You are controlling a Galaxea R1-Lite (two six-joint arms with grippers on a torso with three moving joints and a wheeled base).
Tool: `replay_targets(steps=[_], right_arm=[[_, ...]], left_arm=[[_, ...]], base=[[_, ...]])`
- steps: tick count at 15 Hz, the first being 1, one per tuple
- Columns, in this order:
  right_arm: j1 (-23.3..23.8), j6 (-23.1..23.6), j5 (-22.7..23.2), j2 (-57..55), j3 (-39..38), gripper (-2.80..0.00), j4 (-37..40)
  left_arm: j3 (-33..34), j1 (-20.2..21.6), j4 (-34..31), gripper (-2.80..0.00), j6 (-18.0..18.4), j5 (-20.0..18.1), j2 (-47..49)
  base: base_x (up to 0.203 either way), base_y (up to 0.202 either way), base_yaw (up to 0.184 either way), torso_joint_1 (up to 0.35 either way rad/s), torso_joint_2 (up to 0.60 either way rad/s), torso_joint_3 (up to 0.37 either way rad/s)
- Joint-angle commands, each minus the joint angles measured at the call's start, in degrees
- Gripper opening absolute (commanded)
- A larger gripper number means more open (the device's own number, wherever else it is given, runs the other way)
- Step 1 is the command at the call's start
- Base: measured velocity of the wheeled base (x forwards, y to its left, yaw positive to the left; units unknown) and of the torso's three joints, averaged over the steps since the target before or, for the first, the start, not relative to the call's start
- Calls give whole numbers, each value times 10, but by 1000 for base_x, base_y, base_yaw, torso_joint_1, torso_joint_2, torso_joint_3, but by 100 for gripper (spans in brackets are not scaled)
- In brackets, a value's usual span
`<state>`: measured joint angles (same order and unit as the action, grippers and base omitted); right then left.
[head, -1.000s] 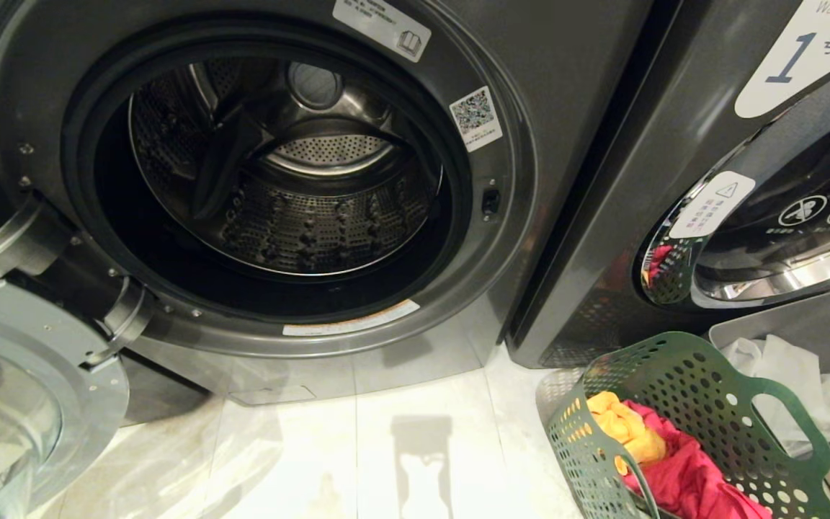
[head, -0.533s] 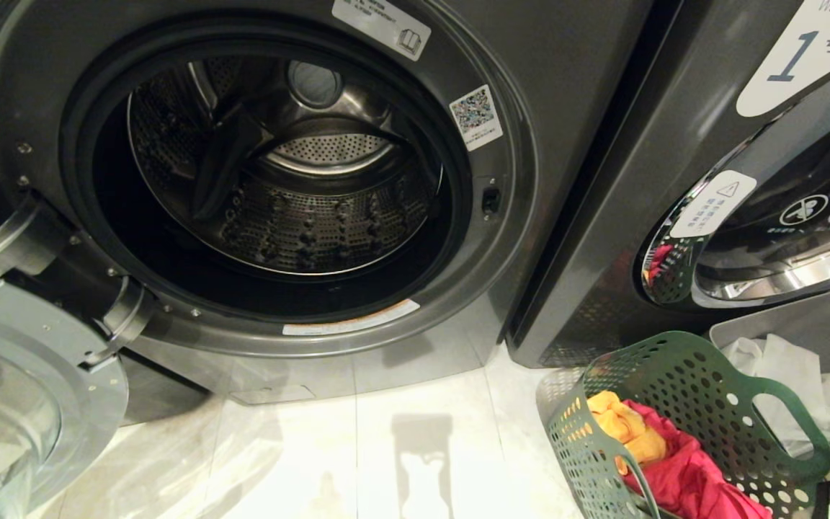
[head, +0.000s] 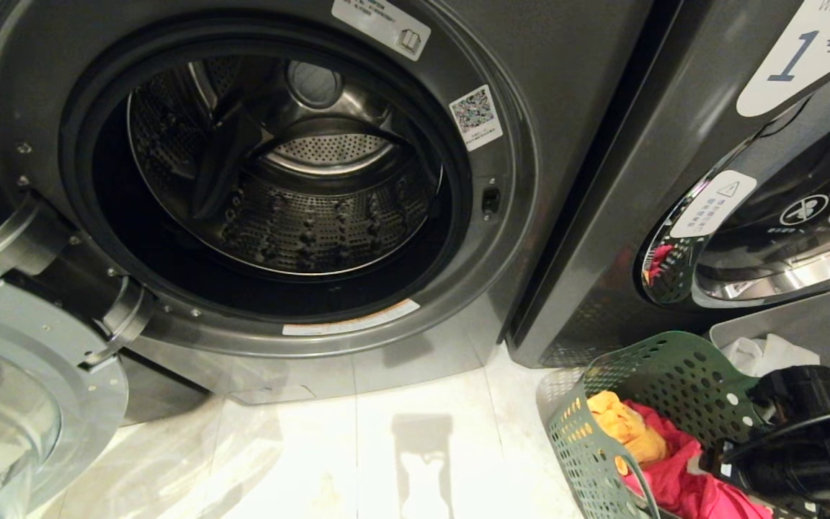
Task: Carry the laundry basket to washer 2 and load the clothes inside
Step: Place the clothes into the washing machine
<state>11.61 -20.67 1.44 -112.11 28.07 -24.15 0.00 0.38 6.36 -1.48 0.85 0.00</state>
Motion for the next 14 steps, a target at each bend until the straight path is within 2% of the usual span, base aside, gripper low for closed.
replay_targets(steps=[1, 2, 5, 10, 14], right_arm=[[35, 18, 26, -149, 104, 0, -35], [42, 35, 44, -183, 135, 0, -42], [50, 125, 100, -251, 184, 0, -49], [44, 134, 123, -329, 263, 0, -51], [3, 127, 117, -359, 280, 0, -83]], left_arm=[[23, 1, 1, -280, 0, 0, 0], [23, 1, 1, -280, 0, 0, 0], [23, 0, 1, -280, 0, 0, 0], [23, 1, 1, -280, 0, 0, 0], [23, 0, 1, -280, 0, 0, 0]], base=[[0, 0, 0, 0, 0, 0], [0, 0, 0, 0, 0, 0], [0, 0, 0, 0, 0, 0], [0, 0, 0, 0, 0, 0], [0, 0, 0, 0, 0, 0]])
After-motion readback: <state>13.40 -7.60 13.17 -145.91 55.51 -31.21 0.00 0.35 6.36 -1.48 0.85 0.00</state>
